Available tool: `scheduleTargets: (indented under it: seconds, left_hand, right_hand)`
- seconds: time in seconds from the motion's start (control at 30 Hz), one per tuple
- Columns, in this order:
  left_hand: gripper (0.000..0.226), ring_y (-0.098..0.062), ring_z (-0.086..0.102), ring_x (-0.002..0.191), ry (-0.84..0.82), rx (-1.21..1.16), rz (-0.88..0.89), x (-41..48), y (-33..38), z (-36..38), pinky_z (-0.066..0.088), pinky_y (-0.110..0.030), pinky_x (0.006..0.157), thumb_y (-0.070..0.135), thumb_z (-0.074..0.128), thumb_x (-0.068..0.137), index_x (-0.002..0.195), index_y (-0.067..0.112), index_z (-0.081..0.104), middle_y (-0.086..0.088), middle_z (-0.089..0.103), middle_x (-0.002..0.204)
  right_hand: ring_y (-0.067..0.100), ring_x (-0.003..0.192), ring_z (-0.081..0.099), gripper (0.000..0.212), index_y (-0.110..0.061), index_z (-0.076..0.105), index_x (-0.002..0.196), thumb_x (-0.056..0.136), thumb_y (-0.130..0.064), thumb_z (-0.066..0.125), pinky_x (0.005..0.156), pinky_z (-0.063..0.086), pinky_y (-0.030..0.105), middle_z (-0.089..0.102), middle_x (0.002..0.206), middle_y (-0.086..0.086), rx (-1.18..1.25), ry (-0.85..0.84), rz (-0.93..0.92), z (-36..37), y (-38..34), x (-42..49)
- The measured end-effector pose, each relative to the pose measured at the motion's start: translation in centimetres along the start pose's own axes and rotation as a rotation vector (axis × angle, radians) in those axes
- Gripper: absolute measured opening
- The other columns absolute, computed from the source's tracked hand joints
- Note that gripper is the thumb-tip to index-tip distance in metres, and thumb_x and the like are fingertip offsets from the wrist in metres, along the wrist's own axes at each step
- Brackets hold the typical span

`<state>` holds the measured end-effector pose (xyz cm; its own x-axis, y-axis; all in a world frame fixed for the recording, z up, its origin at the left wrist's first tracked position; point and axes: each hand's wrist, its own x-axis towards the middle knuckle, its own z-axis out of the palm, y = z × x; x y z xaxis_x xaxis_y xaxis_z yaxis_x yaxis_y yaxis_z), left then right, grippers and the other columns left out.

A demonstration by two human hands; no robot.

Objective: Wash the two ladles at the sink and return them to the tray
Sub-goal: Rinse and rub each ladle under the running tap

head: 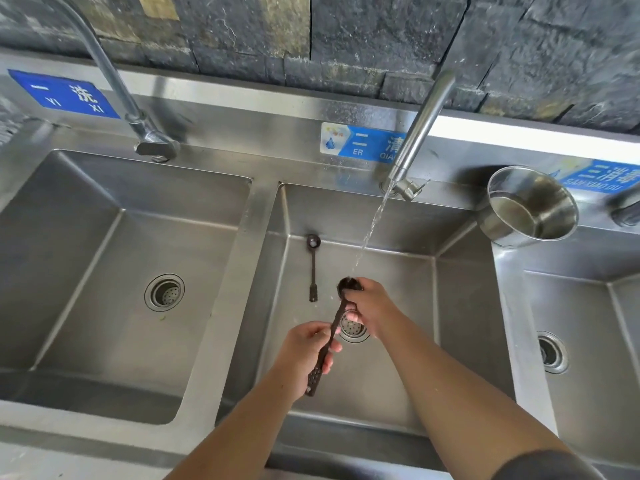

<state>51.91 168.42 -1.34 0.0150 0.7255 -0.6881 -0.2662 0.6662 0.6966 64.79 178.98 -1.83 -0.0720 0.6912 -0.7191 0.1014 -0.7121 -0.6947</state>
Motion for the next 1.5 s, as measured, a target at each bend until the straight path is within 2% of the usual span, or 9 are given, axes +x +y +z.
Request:
scheduleTargets:
  seconds: [0.27,0.47,0.53,0.67,0.8,0.93,1.1,1.33,1.5]
  left_hand:
    - [0.022,-0.019,0.045,0.042,0.017,-0.003,0.081,0.5,4.0,1.4,0.037,-0.026,0.04,0.002,0.047,0.1,0.097,0.001,0.069,-0.011,0.065,0.064]
    - [0.022,-0.017,0.044,0.04,0.024,0.014,0.082,0.2,5.4,1.4,0.036,-0.025,0.04,0.001,0.047,0.099,0.098,-0.001,0.069,-0.011,0.064,0.063]
    - [0.023,-0.017,0.043,0.041,0.008,-0.017,0.07,0.0,5.4,1.4,0.036,-0.026,0.041,0.002,0.046,0.1,0.099,0.0,0.068,-0.01,0.063,0.063]
    - [0.025,-0.016,0.042,0.042,-0.06,-0.065,0.047,-0.9,5.0,0.9,0.035,-0.026,0.041,0.005,0.045,0.101,0.1,0.003,0.07,-0.009,0.06,0.063]
    - [0.025,-0.015,0.04,0.043,-0.071,-0.082,0.067,-1.3,5.5,1.2,0.033,-0.025,0.042,0.002,0.043,0.101,0.105,0.0,0.067,-0.008,0.056,0.063]
    - [0.024,-0.015,0.039,0.043,-0.039,0.002,0.075,-1.2,7.0,1.6,0.031,-0.024,0.042,0.002,0.044,0.101,0.102,0.001,0.068,-0.009,0.055,0.062]
    - [0.024,-0.014,0.039,0.039,-0.055,-0.056,0.034,-1.5,7.2,1.0,0.032,-0.02,0.039,0.002,0.044,0.101,0.106,-0.003,0.066,-0.01,0.055,0.062]
    - [0.025,-0.013,0.039,0.043,-0.09,-0.101,0.046,-1.9,6.2,1.8,0.033,-0.023,0.04,0.005,0.044,0.102,0.103,0.002,0.069,-0.008,0.054,0.062]
    - [0.025,-0.014,0.038,0.04,-0.031,-0.058,0.06,-1.6,6.6,1.7,0.033,-0.023,0.038,0.004,0.045,0.101,0.099,0.003,0.07,-0.008,0.055,0.06]
  right_hand:
    - [0.01,0.031,0.056,0.032,-0.016,0.052,0.064,0.095,-0.015,0.048,0.044,0.047,0.023,0.059,0.052,0.0,-0.701,0.284,-0.285,-0.7,-5.0,0.5]
    - [0.01,0.041,0.045,0.031,-0.004,0.062,0.103,0.09,0.009,0.037,0.035,0.036,0.021,0.064,0.07,0.011,0.214,-0.04,0.041,-0.3,-5.7,-1.0]
    - [0.01,0.042,0.044,0.031,-0.002,0.059,0.112,0.09,0.01,0.04,0.035,0.035,0.021,0.063,0.073,0.012,0.278,-0.111,0.045,-0.5,-5.7,-1.2]
    - [0.011,0.042,0.044,0.01,-0.007,0.06,0.087,0.093,0.001,0.058,0.037,0.035,0.02,0.057,0.07,0.013,-0.131,-0.084,-0.105,-1.2,-6.5,-1.2]
    - [0.023,0.053,0.055,0.029,-0.011,0.055,0.062,0.091,-0.014,0.058,0.049,0.039,0.028,0.058,0.058,0.007,-0.752,0.254,-0.421,-1.6,-6.7,-0.8]
    - [0.022,0.05,0.057,0.028,-0.013,0.062,0.071,0.085,0.003,0.044,0.048,0.045,0.031,0.067,0.066,0.011,-0.357,0.27,-0.339,0.1,-5.8,-1.2]
    - [0.017,0.053,0.051,0.021,-0.007,0.062,0.095,0.092,0.01,0.048,0.041,0.04,0.024,0.066,0.075,0.012,0.255,-0.129,-0.117,-0.2,-5.8,-1.9]
    - [0.029,0.059,0.064,0.023,-0.01,0.061,0.074,0.093,-0.01,0.048,0.049,0.047,0.031,0.064,0.064,0.008,-0.831,0.286,-0.571,-1.7,-7.1,-1.9]
    - [0.026,0.062,0.062,0.031,-0.008,0.065,0.09,0.085,0.01,0.041,0.049,0.049,0.031,0.067,0.079,0.015,-0.161,0.217,-0.311,0.9,-6.1,-1.7]
